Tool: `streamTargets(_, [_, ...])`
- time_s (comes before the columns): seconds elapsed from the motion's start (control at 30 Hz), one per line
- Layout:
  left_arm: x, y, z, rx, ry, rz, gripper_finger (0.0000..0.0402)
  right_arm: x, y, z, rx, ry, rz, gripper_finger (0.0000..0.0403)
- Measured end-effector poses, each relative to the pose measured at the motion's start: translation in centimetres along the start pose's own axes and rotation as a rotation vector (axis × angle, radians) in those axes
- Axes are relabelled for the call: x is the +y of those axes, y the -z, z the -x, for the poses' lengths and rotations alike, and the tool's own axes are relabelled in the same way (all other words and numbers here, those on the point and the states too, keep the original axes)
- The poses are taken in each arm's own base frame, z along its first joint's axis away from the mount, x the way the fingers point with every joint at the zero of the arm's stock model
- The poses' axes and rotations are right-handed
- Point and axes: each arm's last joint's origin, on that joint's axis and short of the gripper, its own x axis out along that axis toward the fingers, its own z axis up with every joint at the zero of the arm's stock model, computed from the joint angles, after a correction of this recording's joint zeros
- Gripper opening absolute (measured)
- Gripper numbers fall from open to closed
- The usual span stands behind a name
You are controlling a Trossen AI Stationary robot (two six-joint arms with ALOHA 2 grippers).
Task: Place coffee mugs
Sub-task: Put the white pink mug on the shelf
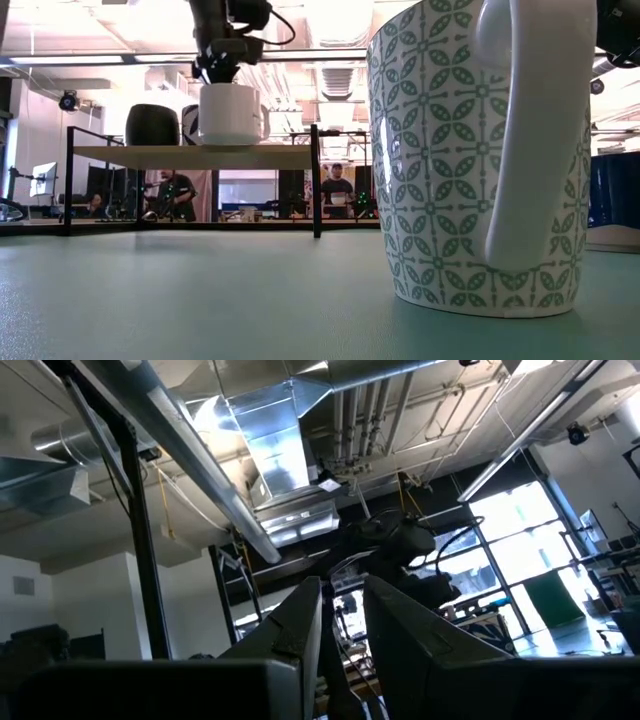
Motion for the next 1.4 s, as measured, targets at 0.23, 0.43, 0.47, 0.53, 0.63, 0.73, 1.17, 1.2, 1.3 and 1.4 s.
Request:
streamTargets(0.23, [1.5, -1.3, -0.3, -0.007, -0.022, 0.013, 0.001, 0.0, 0.0, 0.0, 0.0, 0.0, 0.0, 0.0068])
streamTargets(0.43, [2.4, -1.6, -0.9, 0.003, -0.038, 0.039, 0.0027, 0.0, 0.0, 0.0, 0.0, 0.0, 0.0, 0.0068])
streamTargets(0.47, [2.5, -1.6, -0.9, 0.006, -0.041, 0.041, 0.0031, 0.0, 0.0, 0.0, 0.0, 0.0, 0.0, 0.0068])
streamTargets(0.53, [2.7, -1.6, -1.0, 0.006, -0.043, 0.045, 0.0038, 0.0, 0.0, 0.0, 0.0, 0.0, 0.0, 0.0068])
streamTargets(0.63, [2.7, -1.6, -1.0, 0.003, -0.057, 0.027, 0.0047, 0.0, 0.0, 0.0, 0.0, 0.0, 0.0, 0.0068])
streamTargets(0.73, [2.8, -1.6, -0.5, -0.008, -0.081, 0.015, 0.0055, 0.0, 0.0, 0.0, 0.0, 0.0, 0.0, 0.0068])
streamTargets(1.17, [0.1, -1.7, 4.1, -0.068, 0.033, -0.028, 0.0061, 0.0, 0.0, 0.0, 0.0, 0.0, 0.0, 0.0068])
streamTargets(1.2, [-0.4, -1.7, 4.3, -0.063, 0.039, -0.047, 0.0061, 0.0, 0.0, 0.0, 0.0, 0.0, 0.0, 0.0068])
streamTargets(1.3, [-1.9, -1.5, 4.5, -0.049, 0.055, -0.118, 0.0062, 0.0, 0.0, 0.0, 0.0, 0.0, 0.0, 0.0068])
streamTargets(1.4, [-2.9, -1.3, 4.3, -0.035, 0.056, -0.166, 0.0062, 0.0, 0.0, 0.0, 0.0, 0.0, 0.0, 0.0068])
